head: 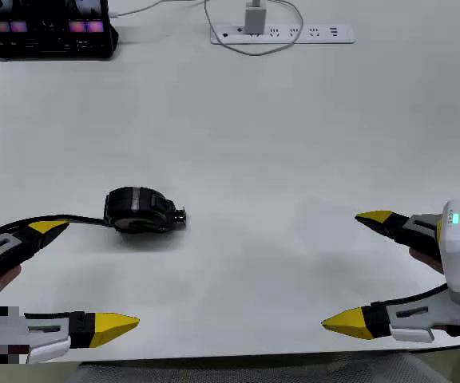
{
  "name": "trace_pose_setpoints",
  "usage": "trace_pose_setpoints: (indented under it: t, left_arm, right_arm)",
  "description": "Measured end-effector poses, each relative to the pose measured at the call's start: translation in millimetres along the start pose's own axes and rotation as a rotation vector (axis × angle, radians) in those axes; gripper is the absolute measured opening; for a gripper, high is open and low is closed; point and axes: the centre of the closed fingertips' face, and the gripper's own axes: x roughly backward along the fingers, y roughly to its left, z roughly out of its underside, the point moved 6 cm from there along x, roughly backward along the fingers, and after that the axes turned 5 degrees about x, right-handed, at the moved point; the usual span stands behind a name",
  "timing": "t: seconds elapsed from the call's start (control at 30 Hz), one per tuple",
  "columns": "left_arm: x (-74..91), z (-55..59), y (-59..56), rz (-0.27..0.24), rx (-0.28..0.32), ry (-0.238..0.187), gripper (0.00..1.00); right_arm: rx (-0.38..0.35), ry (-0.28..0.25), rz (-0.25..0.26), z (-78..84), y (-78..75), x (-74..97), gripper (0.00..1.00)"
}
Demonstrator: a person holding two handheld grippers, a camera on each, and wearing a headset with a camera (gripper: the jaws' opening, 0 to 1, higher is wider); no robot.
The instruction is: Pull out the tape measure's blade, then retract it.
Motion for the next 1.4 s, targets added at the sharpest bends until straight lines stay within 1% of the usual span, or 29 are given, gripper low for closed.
trace_pose_setpoints:
  t: [0.3, 0.37, 0.43, 0.5, 0.57, 0.63, 0.73, 0.87, 1.07, 1.17, 1.23, 1.33, 1.4]
  left_arm:
    - [0.8, -1.2, 4.6, -0.008, 0.003, -0.001, 0.99]
    - [0.9, -2.1, 5.0, -0.010, 0.003, -0.007, 0.99]
    - [1.0, -2.5, 5.7, -0.013, 0.002, -0.007, 0.99]
    - [0.6, -2.0, 4.6, -0.001, 0.011, -0.005, 0.99]
    - [0.3, -2.0, 5.7, -0.005, 0.007, -0.008, 0.99]
    - [0.1, -2.6, 6.0, -0.004, 0.008, -0.007, 0.99]
    - [-1.3, -4.8, 10.0, -0.005, 0.003, -0.009, 0.99]
    - [-4.2, -9.8, 15.7, 0.001, -0.011, -0.007, 0.99]
    - [-8.0, -15.5, 24.3, 0.004, -0.036, 0.000, 0.99]
    - [-10.7, -18.8, 28.2, -0.008, -0.069, -0.003, 0.99]
    - [-12.7, -19.5, 29.1, 0.007, -0.073, 0.004, 0.98]
    - [-14.1, -19.6, 31.1, 0.010, -0.095, 0.016, 0.98]
    - [-14.9, -20.6, 32.9, 0.012, -0.094, 0.013, 0.98]
  right_arm:
    - [0.012, -0.012, -0.001, -2.3, -3.4, -2.1, 0.93]
    - [0.030, -0.021, 0.003, -3.6, -4.9, -2.4, 0.93]
    - [0.022, -0.019, 0.004, -3.6, -5.6, -2.4, 0.94]
    - [0.010, -0.008, 0.002, -2.2, -5.7, -2.8, 0.94]
    - [0.010, -0.010, 0.000, -1.7, -5.6, -3.4, 0.94]
    - [-0.008, -0.008, 0.003, -1.1, -6.2, -4.0, 0.95]
    - [-0.009, -0.015, 0.004, -2.1, -5.6, -4.8, 0.95]
    - [-0.002, -0.016, -0.003, -2.6, -5.5, -7.9, 0.95]
    - [0.027, -0.020, -0.016, -9.8, -10.0, -16.6, 0.95]
    - [0.032, -0.029, -0.023, -12.9, -14.5, -20.9, 0.95]
    - [0.038, -0.035, -0.030, -15.2, -18.1, -22.9, 0.94]
    - [0.055, -0.032, -0.033, -17.2, -23.0, -26.1, 0.94]
    - [0.058, -0.034, -0.038, -17.0, -25.2, -28.1, 0.94]
